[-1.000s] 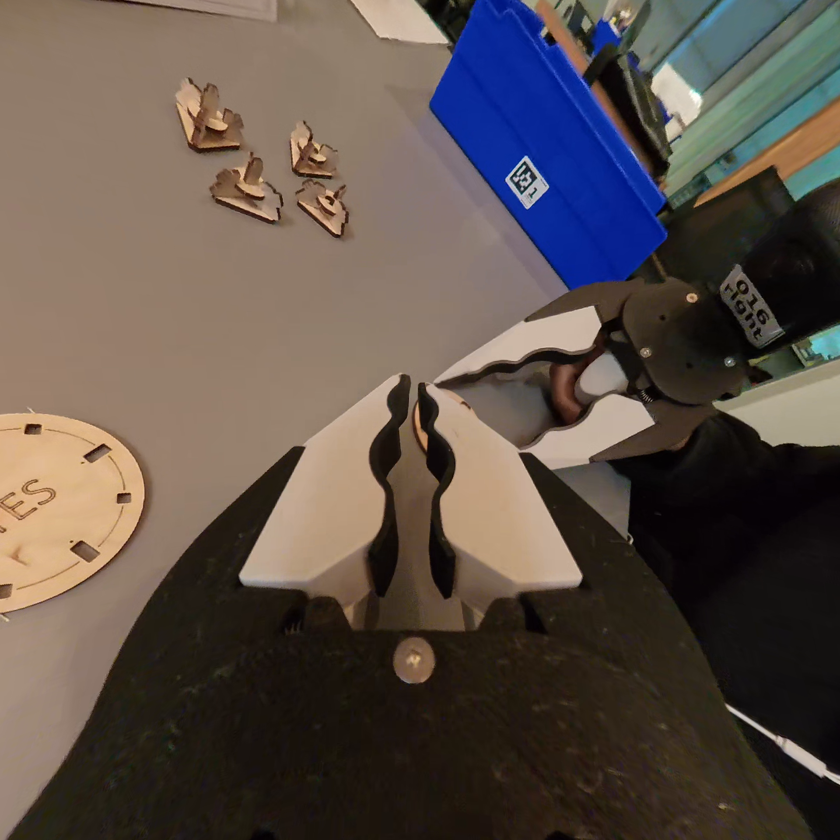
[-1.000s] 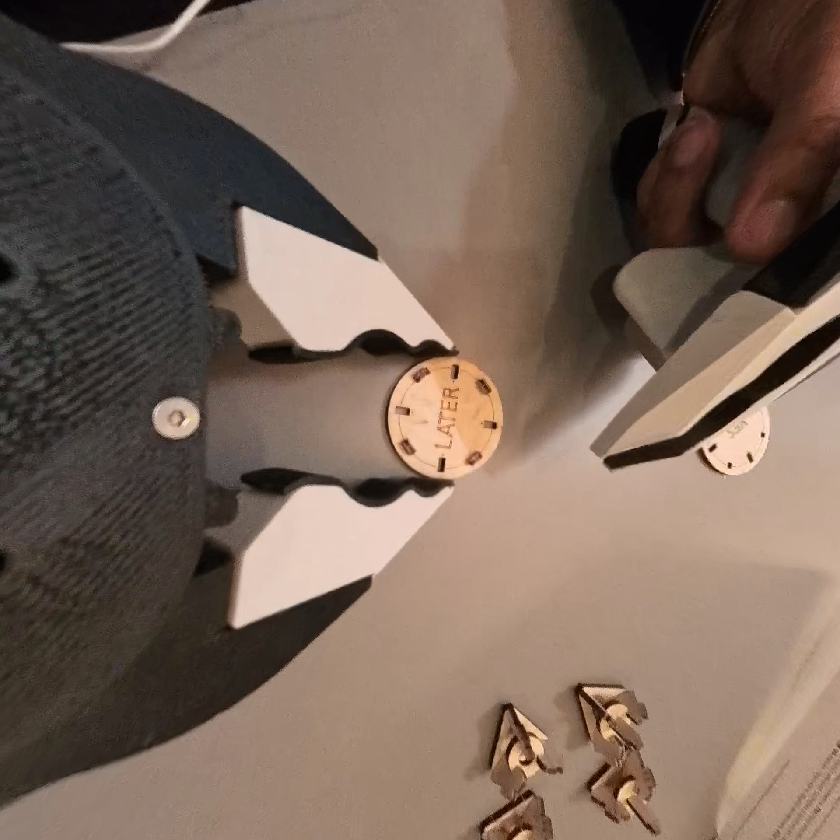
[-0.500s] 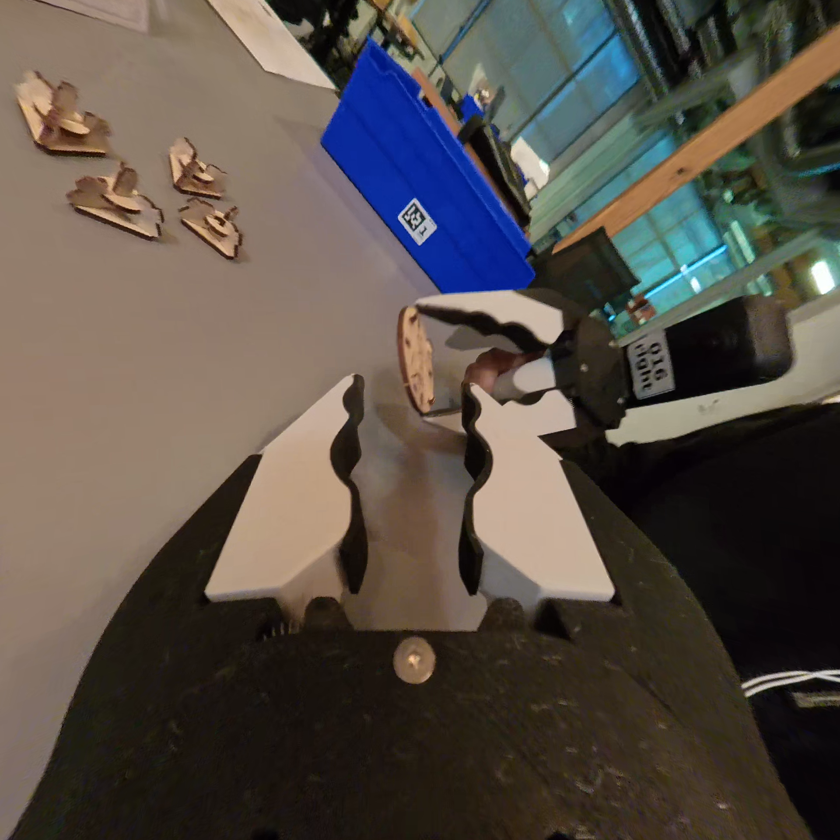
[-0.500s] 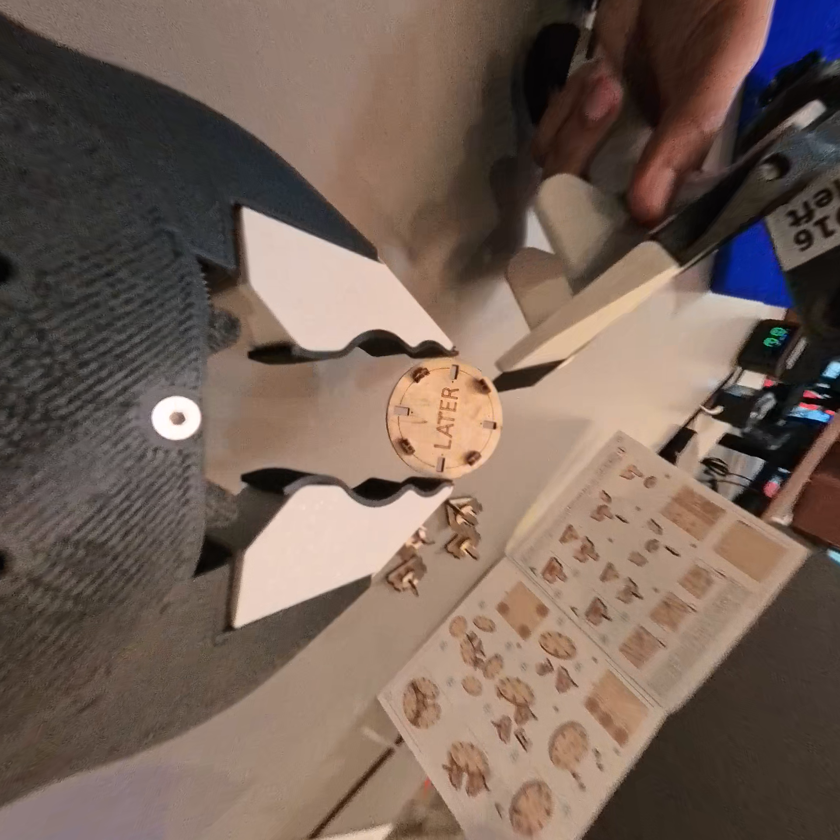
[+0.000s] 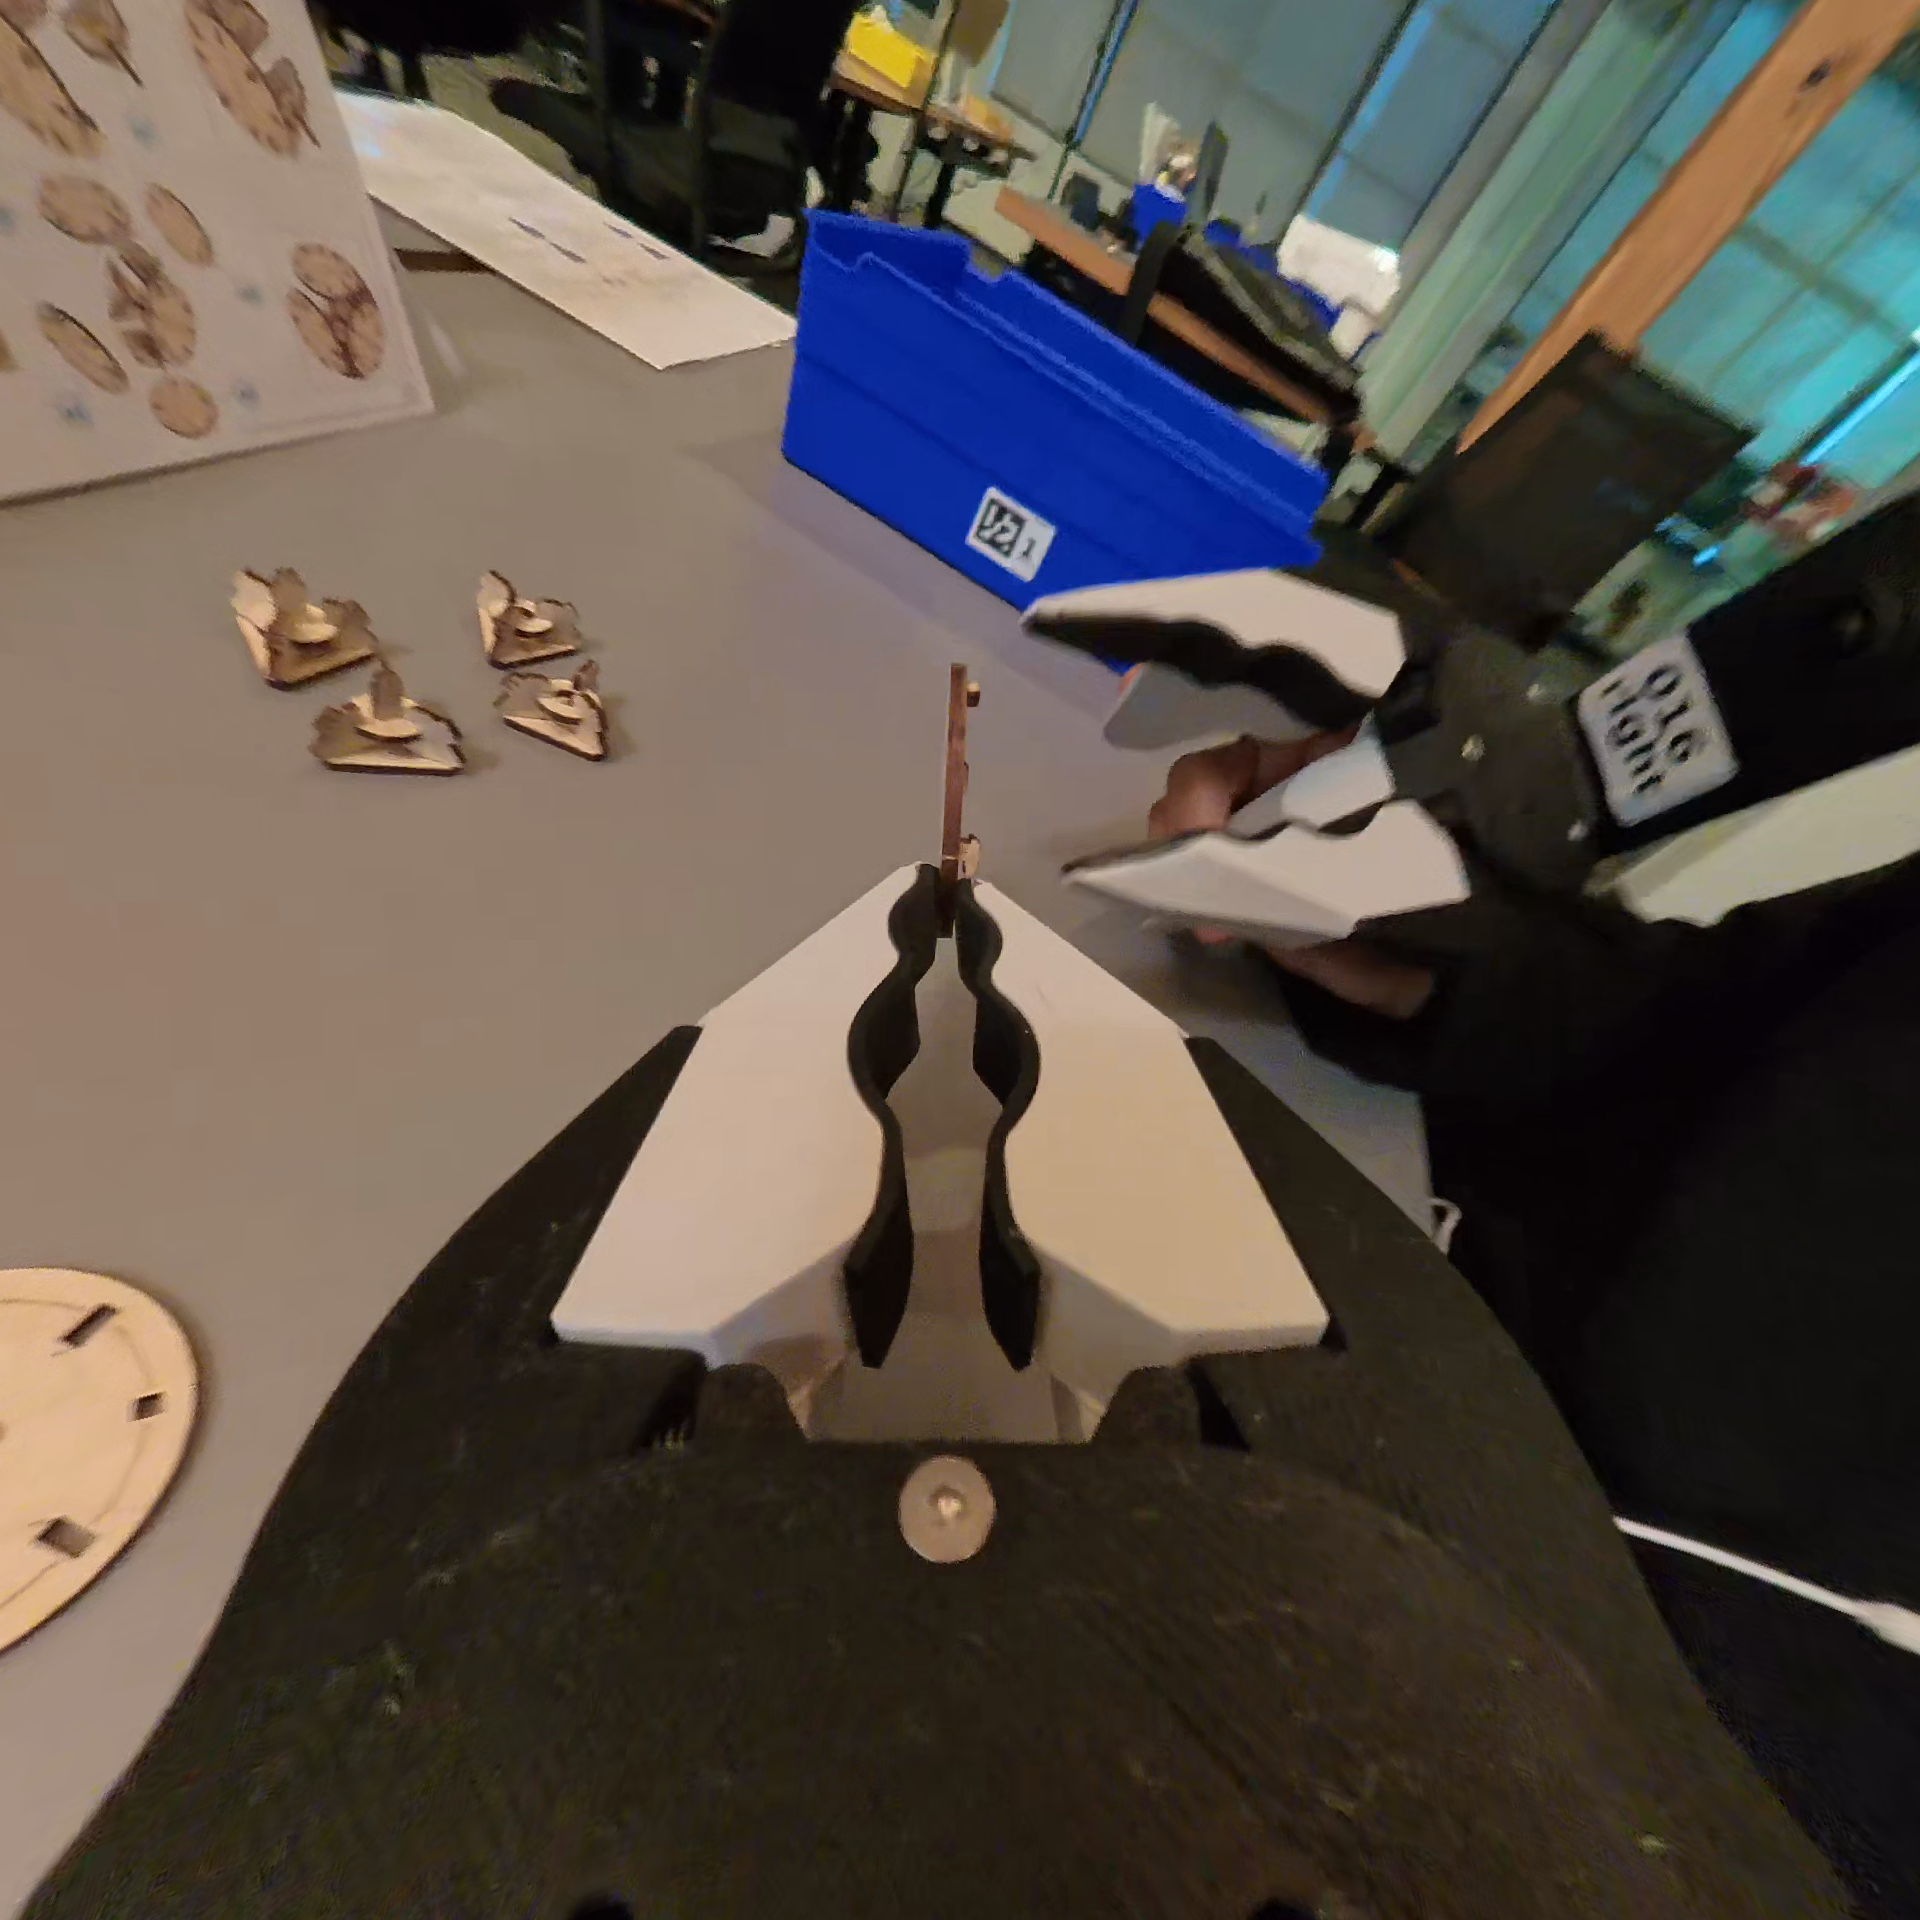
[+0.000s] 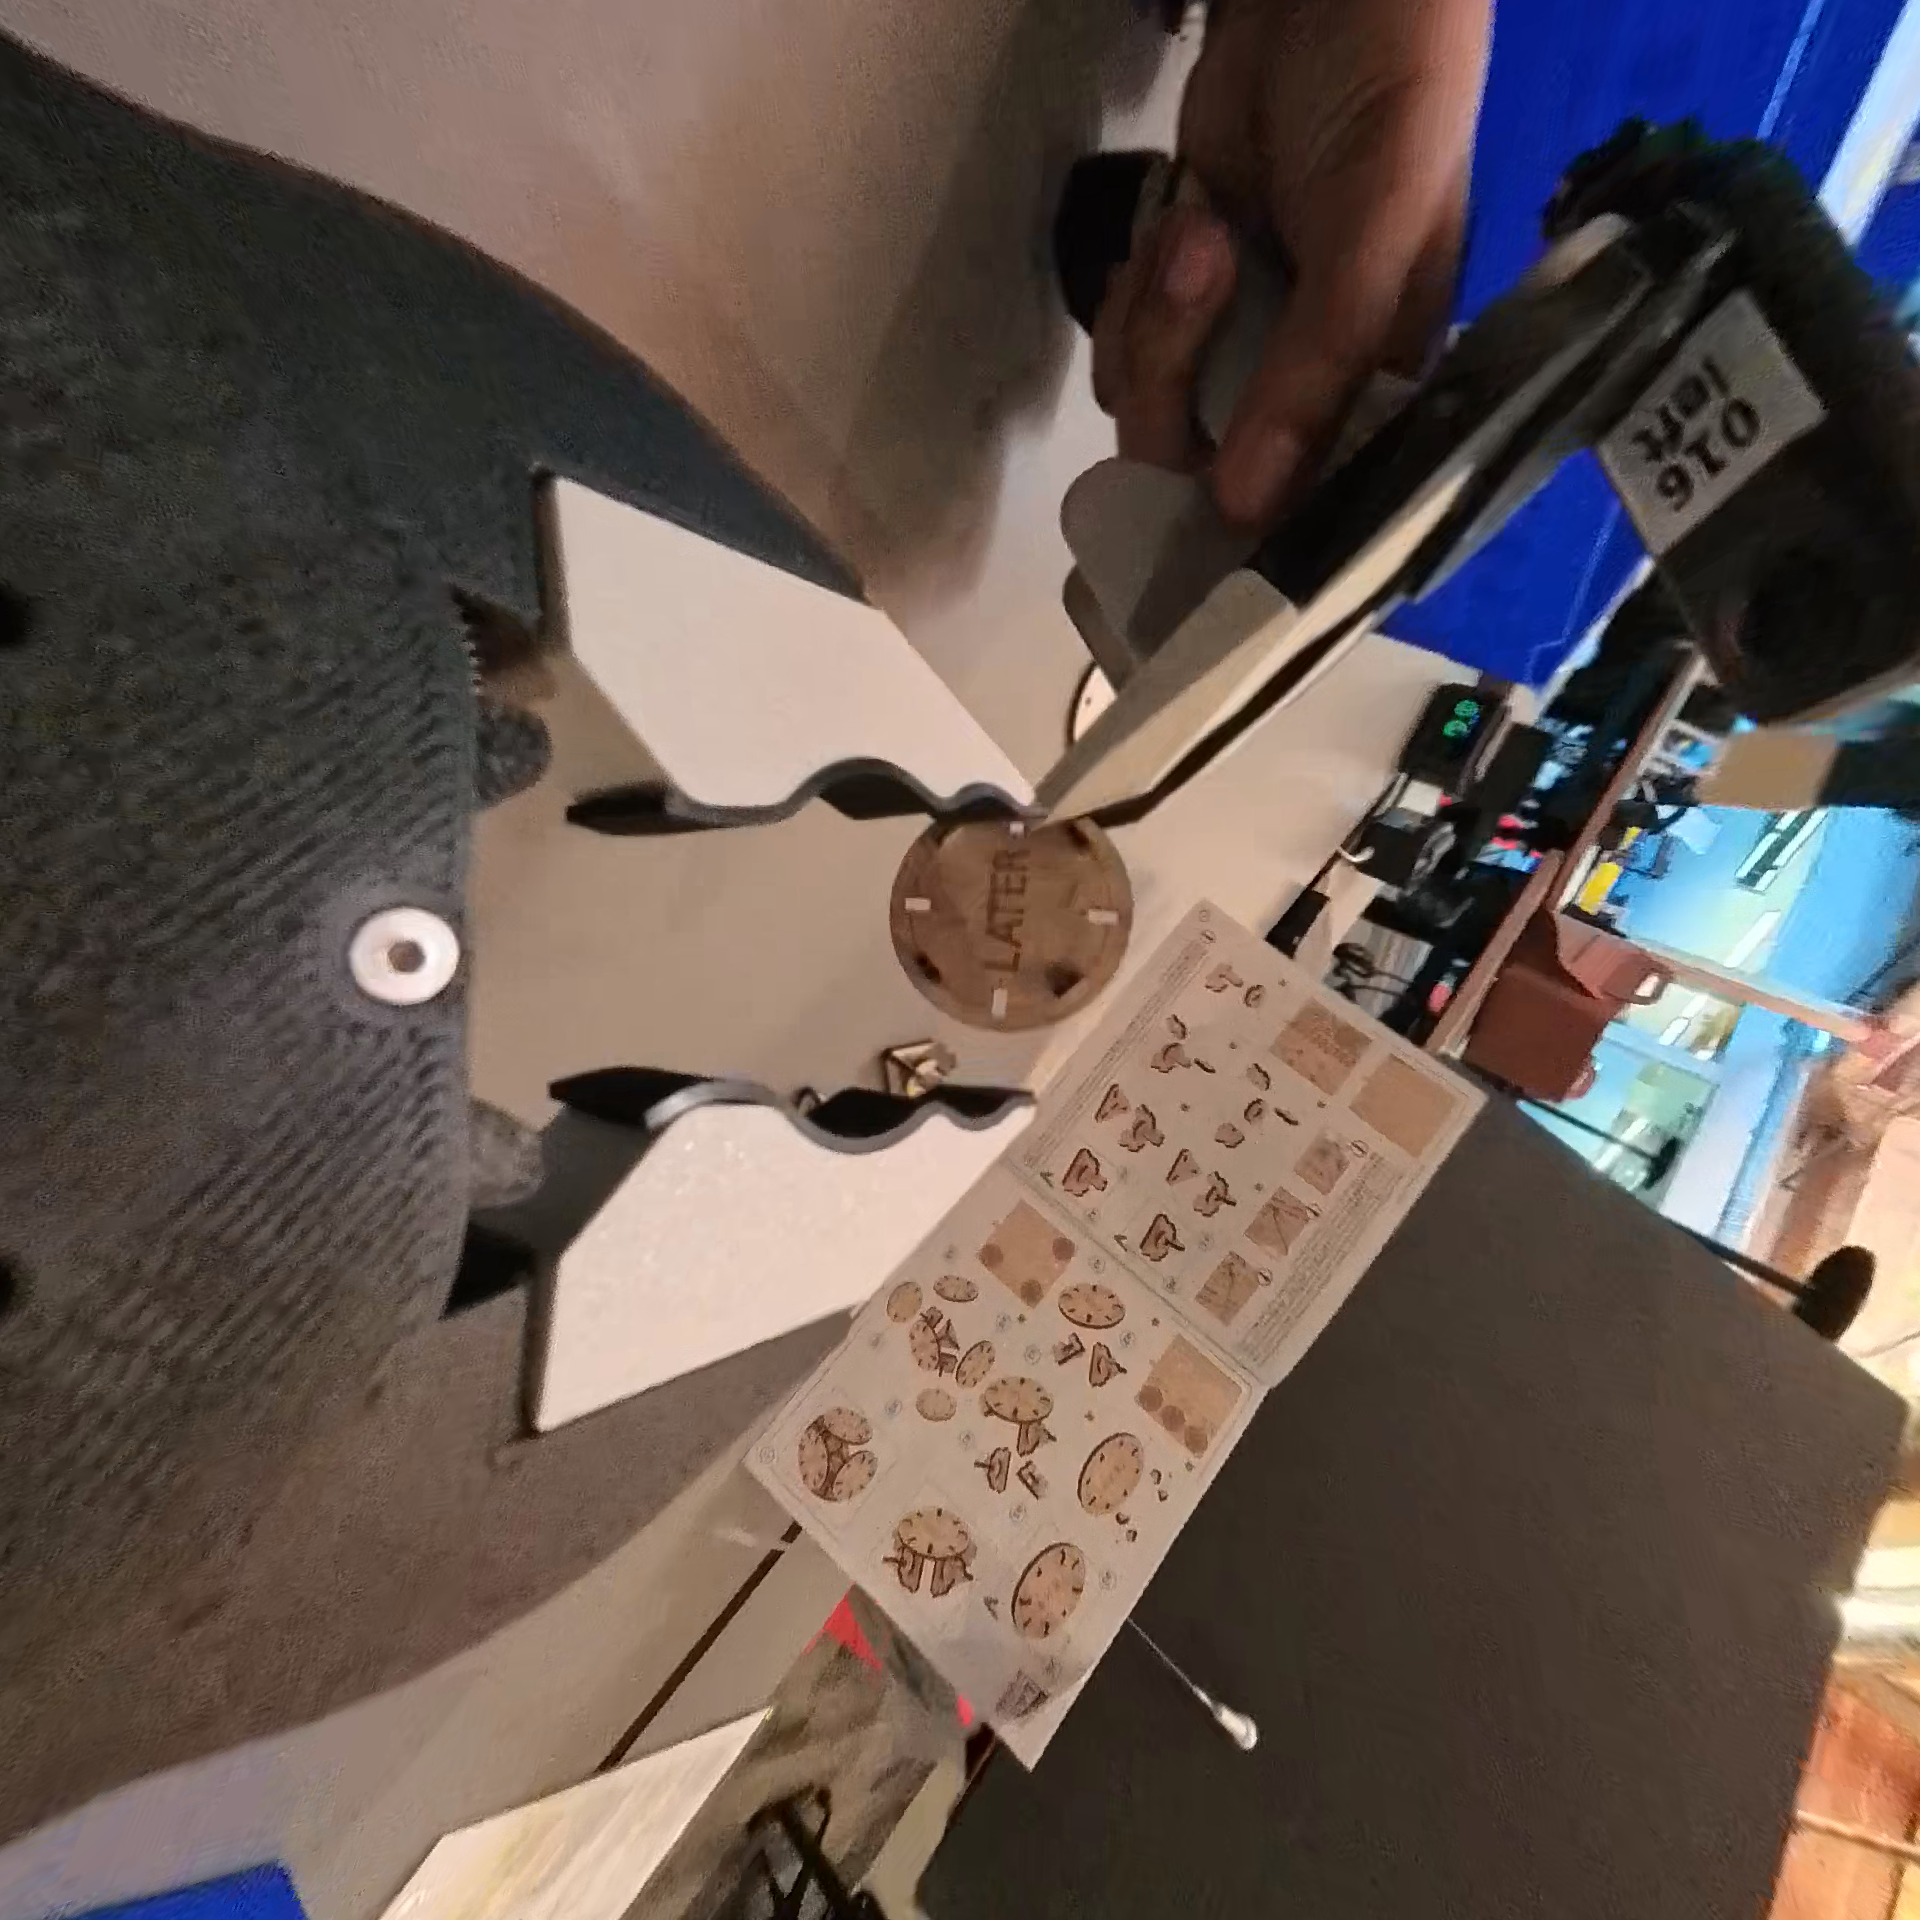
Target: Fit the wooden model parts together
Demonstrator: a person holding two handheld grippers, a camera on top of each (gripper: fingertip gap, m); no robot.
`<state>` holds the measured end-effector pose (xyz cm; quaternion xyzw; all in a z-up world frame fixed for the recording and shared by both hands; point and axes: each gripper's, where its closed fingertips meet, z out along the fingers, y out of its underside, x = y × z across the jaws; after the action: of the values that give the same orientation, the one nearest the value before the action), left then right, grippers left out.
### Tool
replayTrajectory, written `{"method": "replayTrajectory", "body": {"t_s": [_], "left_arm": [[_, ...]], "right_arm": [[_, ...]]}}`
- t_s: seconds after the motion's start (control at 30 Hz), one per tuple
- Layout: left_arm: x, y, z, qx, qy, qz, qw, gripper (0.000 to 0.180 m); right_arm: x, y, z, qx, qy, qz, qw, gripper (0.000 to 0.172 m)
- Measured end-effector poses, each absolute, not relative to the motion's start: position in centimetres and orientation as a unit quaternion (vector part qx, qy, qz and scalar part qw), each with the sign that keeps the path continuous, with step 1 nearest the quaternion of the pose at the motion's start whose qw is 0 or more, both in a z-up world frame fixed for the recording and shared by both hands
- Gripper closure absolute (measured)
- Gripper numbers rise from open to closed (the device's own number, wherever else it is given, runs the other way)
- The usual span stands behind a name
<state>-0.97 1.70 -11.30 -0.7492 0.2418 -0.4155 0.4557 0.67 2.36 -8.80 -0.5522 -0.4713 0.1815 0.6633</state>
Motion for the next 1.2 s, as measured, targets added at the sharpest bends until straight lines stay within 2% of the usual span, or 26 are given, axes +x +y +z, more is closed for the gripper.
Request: {"method": "replayTrajectory", "body": {"t_s": [0.13, 0.27, 0.33, 0.47, 0.8, 0.87, 0.97, 1.03, 1.2], "left_arm": [[-0.5, 1.4, -12.7, -0.764, 0.283, -0.371, 0.447, 0.18], [0.6, 0.3, -14.2, -0.771, 0.323, -0.365, 0.411, 0.18], [0.9, -0.2, -14.5, -0.769, 0.342, -0.362, 0.401, 0.18], [1.4, -1.2, -14.3, -0.752, 0.373, -0.371, 0.396, 0.18], [2.1, -2.4, -14.5, -0.734, 0.418, -0.366, 0.391, 0.18], [2.1, -2.4, -14.5, -0.734, 0.419, -0.368, 0.387, 0.18], [2.1, -2.4, -14.6, -0.736, 0.418, -0.369, 0.384, 0.18], [2.1, -2.3, -14.6, -0.738, 0.415, -0.367, 0.384, 0.18], [2.1, -2.5, -14.7, -0.737, 0.418, -0.376, 0.376, 0.18]], "right_arm": [[1.6, 2.7, -8.6, -0.552, -0.47, 0.206, 0.657, 0.118], [1.1, 1.3, -11.5, -0.531, -0.56, 0.174, 0.611, 0.125], [0.9, 0.4, -12.7, -0.531, -0.587, 0.196, 0.579, 0.122], [1.3, -0.4, -11.7, -0.534, -0.576, 0.294, 0.544, 0.124], [0.9, -2.0, -12.9, -0.505, -0.644, 0.333, 0.468, 0.144], [0.8, -1.8, -13.1, -0.505, -0.642, 0.337, 0.469, 0.153], [0.9, -1.9, -13.2, -0.504, -0.643, 0.351, 0.458, 0.157], [0.8, -2.5, -13.5, -0.502, -0.653, 0.366, 0.434, 0.167], [0.8, -2.6, -13.5, -0.503, -0.652, 0.379, 0.421, 0.165]]}}
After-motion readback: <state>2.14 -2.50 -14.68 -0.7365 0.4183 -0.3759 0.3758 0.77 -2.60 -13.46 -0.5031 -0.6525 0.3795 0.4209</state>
